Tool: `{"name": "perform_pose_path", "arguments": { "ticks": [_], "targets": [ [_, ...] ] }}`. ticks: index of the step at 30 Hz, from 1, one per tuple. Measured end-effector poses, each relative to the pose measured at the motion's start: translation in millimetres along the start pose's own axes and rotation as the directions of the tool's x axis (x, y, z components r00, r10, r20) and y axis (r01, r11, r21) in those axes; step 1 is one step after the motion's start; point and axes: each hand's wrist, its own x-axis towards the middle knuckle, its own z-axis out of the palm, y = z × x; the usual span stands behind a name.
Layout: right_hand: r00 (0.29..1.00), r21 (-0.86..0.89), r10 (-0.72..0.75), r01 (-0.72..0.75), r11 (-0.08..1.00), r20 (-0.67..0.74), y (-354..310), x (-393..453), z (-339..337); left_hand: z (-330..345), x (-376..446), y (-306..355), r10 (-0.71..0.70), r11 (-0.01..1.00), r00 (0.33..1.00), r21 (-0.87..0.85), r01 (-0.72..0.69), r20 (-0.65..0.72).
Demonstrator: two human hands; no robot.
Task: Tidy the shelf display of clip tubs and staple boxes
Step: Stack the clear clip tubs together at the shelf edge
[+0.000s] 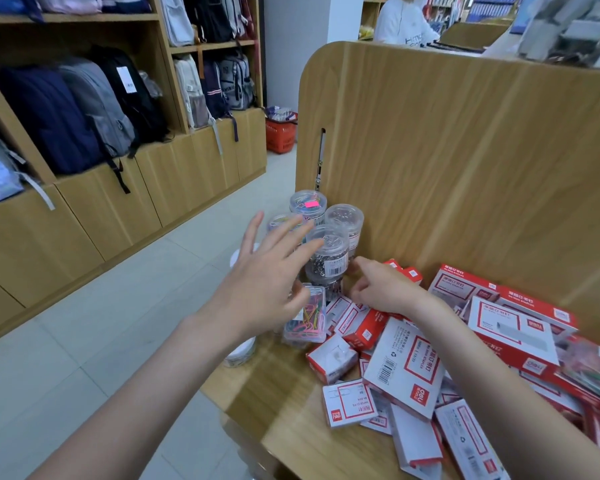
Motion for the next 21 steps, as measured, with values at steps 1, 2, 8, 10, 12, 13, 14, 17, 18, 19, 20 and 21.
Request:
{"name": "perform_pose_path", "arguments": {
  "ticks": [1,2,8,10,12,13,14,17,18,19,20,21],
  "targets": [
    [1.0,-0.002,-0.003,0.003,1.0,-0.007,0.0,-0.5,0.3,2.9,5.2,1.6,0.018,0.999,0.999,0.031,-0.019,0.027],
    [1.0,-0.003,-0.004,0.004,1.0,-0.012,0.4,-0.6,0.7,5.8,8.1,1.9,0.031,0.998,0.998,0.048,-0.033,0.046],
    [0.999,0.028,-0.004,0.005,1.0,-0.032,8.9,-5.6,-0.5,8.3,8.5,-4.8,0.053,0.998,0.992,0.018,-0.056,0.113],
    [0.999,0.039,-0.009,0.01,0.999,-0.03,13.1,-5.4,0.4,8.8,6.8,-4.0,0.052,0.999,0.99,-0.002,-0.053,0.13],
    [0.998,0.075,-0.036,0.039,0.996,-0.049,16.2,-5.8,0.4,10.7,6.1,-2.7,0.041,0.999,0.989,-0.024,-0.038,0.145],
    [0.996,0.084,-0.065,0.07,0.994,-0.064,16.4,-7.0,-0.2,11.5,5.7,-2.1,0.039,0.999,0.989,-0.031,-0.035,0.144],
    [0.992,0.082,-0.097,0.104,0.991,-0.08,16.3,-8.8,-1.2,12.1,5.2,-1.8,0.043,0.999,0.99,-0.039,-0.038,0.135],
    [0.976,0.066,-0.176,0.186,0.98,-0.131,18.3,-20.6,-8.3,12.4,4.1,1.2,0.055,0.994,0.995,-0.097,-0.048,0.077],
    [0.968,0.077,-0.199,0.212,0.974,-0.156,21.7,-26.0,-12.2,12.5,4.0,3.1,0.053,0.991,0.998,-0.129,-0.047,0.046],
    [0.958,0.098,-0.217,0.238,0.966,-0.19,26.3,-31.9,-16.9,12.4,4.0,5.6,0.046,0.986,0.999,-0.163,-0.044,0.012],
    [0.946,0.113,-0.227,0.258,0.959,-0.232,32.0,-37.9,-22.2,12.6,4.4,8.9,0.041,0.979,0.999,-0.199,-0.043,-0.018],
    [0.932,0.097,-0.234,0.27,0.958,-0.278,38.4,-43.5,-27.7,12.9,5.0,12.9,0.04,0.971,0.998,-0.234,-0.049,-0.042]
  ]
}}
